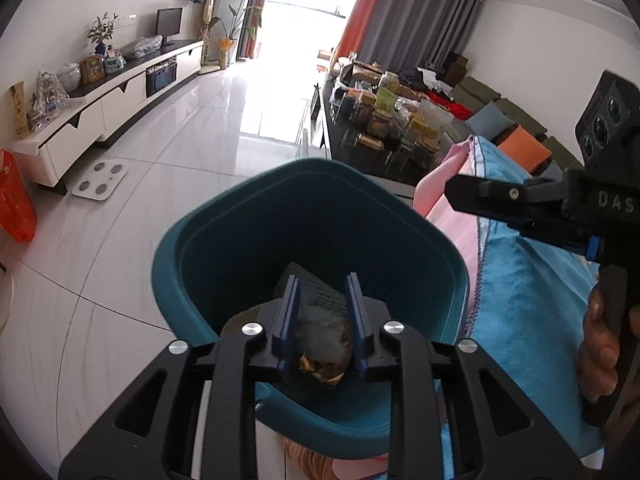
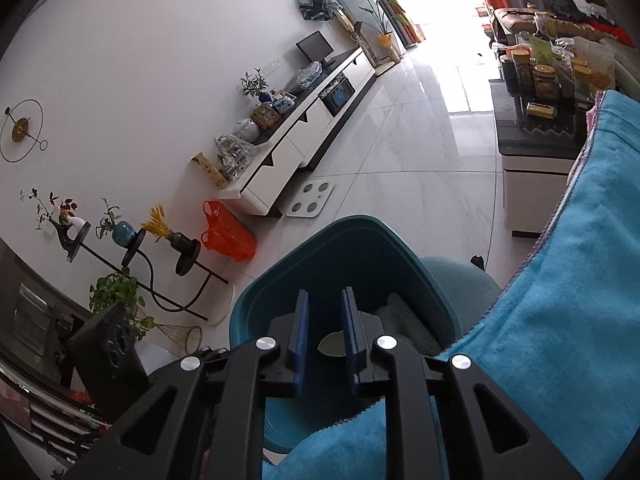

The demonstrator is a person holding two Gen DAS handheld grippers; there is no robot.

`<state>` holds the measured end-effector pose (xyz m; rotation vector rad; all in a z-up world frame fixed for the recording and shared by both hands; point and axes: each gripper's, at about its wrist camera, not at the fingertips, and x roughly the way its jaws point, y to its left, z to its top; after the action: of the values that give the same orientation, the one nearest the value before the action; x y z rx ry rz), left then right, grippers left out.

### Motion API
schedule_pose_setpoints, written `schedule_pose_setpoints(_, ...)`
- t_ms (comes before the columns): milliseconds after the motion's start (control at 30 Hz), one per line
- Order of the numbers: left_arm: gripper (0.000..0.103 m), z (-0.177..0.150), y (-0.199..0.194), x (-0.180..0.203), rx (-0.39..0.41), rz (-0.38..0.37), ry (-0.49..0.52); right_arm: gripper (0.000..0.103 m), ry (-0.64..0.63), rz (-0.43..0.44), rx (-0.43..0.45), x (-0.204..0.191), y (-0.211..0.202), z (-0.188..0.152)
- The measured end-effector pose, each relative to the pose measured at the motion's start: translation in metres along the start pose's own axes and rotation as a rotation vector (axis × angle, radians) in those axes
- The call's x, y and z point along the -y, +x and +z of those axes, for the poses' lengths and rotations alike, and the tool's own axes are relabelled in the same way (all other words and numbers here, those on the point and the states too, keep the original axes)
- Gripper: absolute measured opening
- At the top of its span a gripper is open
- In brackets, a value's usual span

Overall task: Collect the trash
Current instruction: 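Carry the wrapper and tissue to the teal bin and release both, then move both tools back over the trash on the table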

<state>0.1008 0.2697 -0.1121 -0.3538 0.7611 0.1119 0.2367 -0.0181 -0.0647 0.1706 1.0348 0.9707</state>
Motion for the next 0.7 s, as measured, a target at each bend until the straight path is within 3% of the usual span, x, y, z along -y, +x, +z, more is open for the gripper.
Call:
schedule_pose_setpoints(167, 0.036, 0.004, -0.022, 0.008, 0.061, -0.006, 0.023, 0.020, -0.021, -0.001, 0.023, 0.002, -0.016, -0.005)
schedule_pose_setpoints(333, 0.052, 0.003, -0.048, 0.030, 0.130, -0.060, 0.076, 0.026, -0.069, -0.007, 0.077, -0.003, -0.055, -0.015)
schedule_pose_setpoints(533, 0.064, -0.008, -0.070, 0.088, 0.161, -0.221, 0.215, 0.034, -0.115, -0.046, 0.173, -0.001, -0.118, -0.039)
schedule_pose_setpoints(700, 0.065, -0.027, -0.070, 0.145, 0.122, -0.351, 0.329, 0.036, -0.112, -0.112, 0.252, 0.015, -0.174, -0.064)
